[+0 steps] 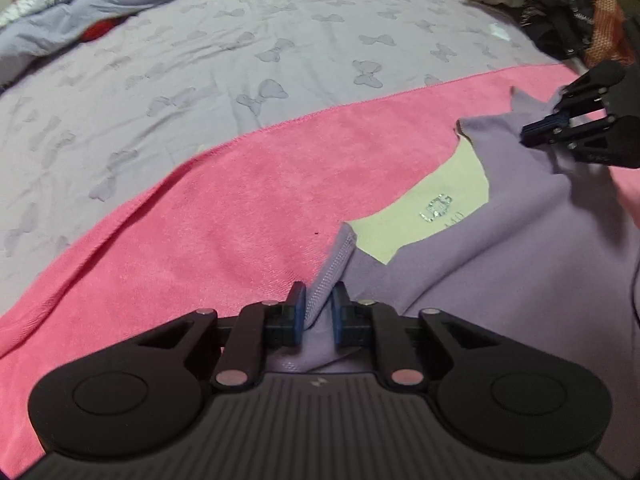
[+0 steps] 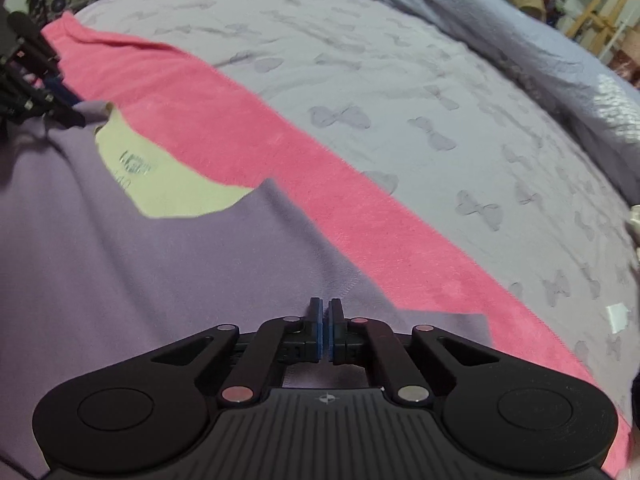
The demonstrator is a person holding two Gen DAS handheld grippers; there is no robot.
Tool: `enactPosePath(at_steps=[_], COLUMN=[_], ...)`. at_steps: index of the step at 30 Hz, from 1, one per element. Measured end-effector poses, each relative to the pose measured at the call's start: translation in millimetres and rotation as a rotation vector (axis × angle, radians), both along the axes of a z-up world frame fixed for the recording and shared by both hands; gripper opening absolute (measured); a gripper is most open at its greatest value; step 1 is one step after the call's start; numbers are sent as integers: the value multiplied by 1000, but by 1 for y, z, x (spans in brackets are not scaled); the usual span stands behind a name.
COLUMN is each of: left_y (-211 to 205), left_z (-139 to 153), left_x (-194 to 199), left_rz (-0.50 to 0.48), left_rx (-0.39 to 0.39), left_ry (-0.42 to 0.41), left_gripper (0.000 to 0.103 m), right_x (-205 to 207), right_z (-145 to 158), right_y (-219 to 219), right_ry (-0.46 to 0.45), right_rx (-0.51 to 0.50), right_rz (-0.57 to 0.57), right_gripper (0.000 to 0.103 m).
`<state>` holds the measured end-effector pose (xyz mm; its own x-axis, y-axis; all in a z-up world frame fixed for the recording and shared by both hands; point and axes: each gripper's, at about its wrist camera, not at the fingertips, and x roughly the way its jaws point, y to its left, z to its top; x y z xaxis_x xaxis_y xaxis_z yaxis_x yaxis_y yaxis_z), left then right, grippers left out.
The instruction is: Fold clothes
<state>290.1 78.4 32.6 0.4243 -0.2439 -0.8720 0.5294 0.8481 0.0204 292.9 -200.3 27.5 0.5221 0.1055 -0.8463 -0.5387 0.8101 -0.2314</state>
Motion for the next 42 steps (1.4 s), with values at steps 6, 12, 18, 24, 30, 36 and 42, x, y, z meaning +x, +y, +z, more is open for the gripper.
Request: enactPosePath(at_steps=[6, 12, 18, 24, 30, 36, 42], left_y=[5, 7, 6, 7, 6, -11, -12], left_z=[19, 20, 16, 21, 41, -14, -22], left_x=[-9, -8, -15, -21, -8, 35, 44], left_rz=[84, 129, 156, 188, 239, 264, 300], left_rx=[-24, -47, -53, -63, -110, -20, -1], left_ry=[-95, -102, -99, -139, -225, -154, -188], left_gripper=[3, 3, 3, 3, 3, 4, 24], right_x=[4, 28, 55, 21, 4, 26, 40], right_z=[18, 12, -10, -2, 18, -30, -57], right_y=[-9, -16, 10, 33, 36, 41, 45], right_ry=[-87, -21, 124, -22, -318, -272, -336], right_rx=[-9, 37, 19, -117, -204, -261, -268], right_rz=[-27, 47, 190, 219, 98, 67, -22], right_gripper=[3, 30, 32, 5, 3, 3, 4])
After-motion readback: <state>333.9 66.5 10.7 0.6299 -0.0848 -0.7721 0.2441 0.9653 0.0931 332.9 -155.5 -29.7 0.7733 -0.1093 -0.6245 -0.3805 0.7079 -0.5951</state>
